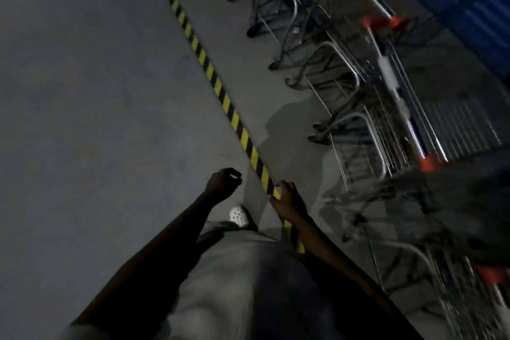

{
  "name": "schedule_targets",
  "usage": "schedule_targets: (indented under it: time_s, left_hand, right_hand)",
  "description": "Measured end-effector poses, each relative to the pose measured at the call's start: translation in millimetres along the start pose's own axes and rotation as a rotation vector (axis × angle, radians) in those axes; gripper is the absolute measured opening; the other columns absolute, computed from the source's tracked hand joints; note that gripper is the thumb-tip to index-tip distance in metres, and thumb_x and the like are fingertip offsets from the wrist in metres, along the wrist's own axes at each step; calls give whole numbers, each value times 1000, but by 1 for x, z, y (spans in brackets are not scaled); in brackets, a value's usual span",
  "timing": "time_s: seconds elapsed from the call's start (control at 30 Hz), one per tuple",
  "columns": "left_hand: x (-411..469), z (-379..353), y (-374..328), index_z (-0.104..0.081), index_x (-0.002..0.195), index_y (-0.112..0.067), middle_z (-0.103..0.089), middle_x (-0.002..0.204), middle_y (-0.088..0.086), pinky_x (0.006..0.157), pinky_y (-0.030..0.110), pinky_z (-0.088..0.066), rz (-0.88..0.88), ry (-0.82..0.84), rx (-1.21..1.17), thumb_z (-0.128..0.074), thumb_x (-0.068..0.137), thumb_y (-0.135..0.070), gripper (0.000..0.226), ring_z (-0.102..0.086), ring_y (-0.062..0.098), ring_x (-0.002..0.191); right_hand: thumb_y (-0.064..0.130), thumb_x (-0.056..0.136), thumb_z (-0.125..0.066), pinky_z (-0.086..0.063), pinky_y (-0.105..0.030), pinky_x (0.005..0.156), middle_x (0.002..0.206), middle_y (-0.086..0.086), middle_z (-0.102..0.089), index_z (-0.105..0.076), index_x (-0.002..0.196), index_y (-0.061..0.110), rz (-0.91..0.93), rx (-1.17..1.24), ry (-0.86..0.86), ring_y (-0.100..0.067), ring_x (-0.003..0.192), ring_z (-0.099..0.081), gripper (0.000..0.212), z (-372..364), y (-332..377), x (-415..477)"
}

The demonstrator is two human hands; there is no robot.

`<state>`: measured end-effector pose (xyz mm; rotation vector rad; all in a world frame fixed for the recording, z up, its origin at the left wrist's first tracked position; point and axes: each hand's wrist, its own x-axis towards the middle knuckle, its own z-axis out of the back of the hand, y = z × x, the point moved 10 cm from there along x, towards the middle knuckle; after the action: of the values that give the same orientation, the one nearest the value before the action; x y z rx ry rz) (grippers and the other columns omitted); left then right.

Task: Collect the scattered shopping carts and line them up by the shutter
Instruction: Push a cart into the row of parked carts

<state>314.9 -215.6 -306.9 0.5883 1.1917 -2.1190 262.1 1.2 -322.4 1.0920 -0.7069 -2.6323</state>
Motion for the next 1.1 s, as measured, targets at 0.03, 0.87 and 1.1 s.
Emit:
schedule_targets:
  time_s: [0.03,0.87,1.1]
  left_hand:
    - [6,21,-4,-71,109,-25,-75,92,8,71,31,-53,23,-13,-9,-68,98,-29,12,-71,25,84]
    - [387,380,-147,-77,84,-31,-74,66,6,64,37,-57,13,-349,-437,-80,90,-27,8,-72,28,64]
    - [496,450,-145,-81,99,-16,-78,95,14,85,43,-59,139,-288,-418,-76,85,-14,15,-74,29,92]
  right_hand:
    - [32,101,-61,-49,-38,89,143,-5,-45,-52,136,21,24,12,18,-32,114,-58,38,6,23,15]
    - [39,104,-56,-51,-35,88,121,-2,-69,-66,115,20,314,-32,158,-25,107,-64,24,237,454,491]
    - [39,100,-65,-55,-37,93,109,3,-73,-72,115,26,353,-139,443,-17,102,-68,21,211,523,596]
